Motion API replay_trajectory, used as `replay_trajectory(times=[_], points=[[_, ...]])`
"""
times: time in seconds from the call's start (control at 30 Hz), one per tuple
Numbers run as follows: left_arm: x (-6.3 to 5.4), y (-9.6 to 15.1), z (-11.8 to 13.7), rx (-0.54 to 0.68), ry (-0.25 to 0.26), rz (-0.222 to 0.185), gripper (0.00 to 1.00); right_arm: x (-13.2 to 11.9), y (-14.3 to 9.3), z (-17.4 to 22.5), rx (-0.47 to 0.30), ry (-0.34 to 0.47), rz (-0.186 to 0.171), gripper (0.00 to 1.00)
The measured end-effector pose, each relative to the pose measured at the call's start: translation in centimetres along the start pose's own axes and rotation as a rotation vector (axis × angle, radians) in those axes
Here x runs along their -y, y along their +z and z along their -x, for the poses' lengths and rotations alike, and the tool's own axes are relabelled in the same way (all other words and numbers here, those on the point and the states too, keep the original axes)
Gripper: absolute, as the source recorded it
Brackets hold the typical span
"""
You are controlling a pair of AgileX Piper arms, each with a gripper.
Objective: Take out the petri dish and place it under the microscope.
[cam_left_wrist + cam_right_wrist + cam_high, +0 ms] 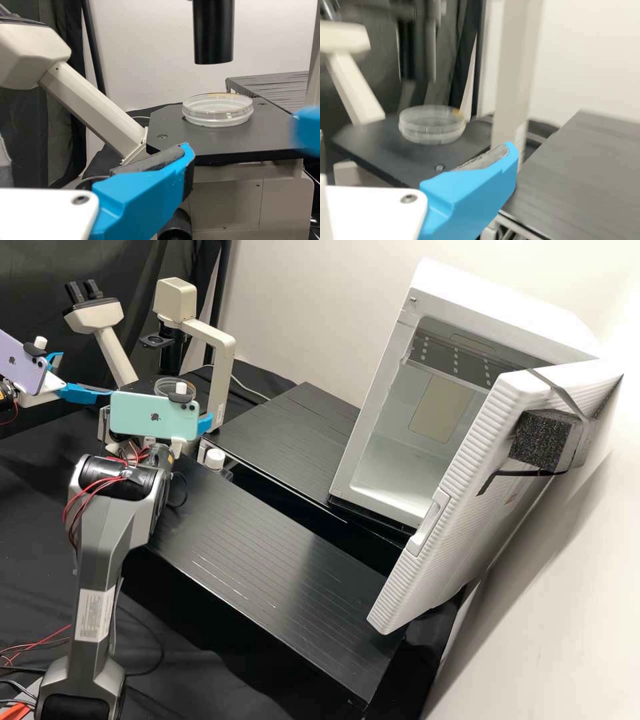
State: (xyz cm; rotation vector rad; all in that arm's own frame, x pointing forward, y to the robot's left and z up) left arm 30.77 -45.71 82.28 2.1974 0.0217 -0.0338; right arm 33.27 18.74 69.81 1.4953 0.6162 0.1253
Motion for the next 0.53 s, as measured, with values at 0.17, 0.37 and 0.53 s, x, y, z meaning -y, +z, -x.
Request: replay_trajectory(times=[0.17, 0.37, 0.53], points=[[0.0, 0.0, 0.0, 0.000, 0.000, 0.000, 1.00, -1.6, -1.1, 4.8, -0.088, 0.166, 0.055, 1.00], [0.0, 0.0, 0.0, 0.000, 0.000, 0.000, 1.00, -2.0, -1.0, 9.2, -0.085, 0.188, 0.084, 1.00], [0.0, 0.0, 0.0, 0.000, 0.000, 0.000, 1.00, -2.0, 0.4, 12.2, -0.037, 0.158, 0.061, 1.00]])
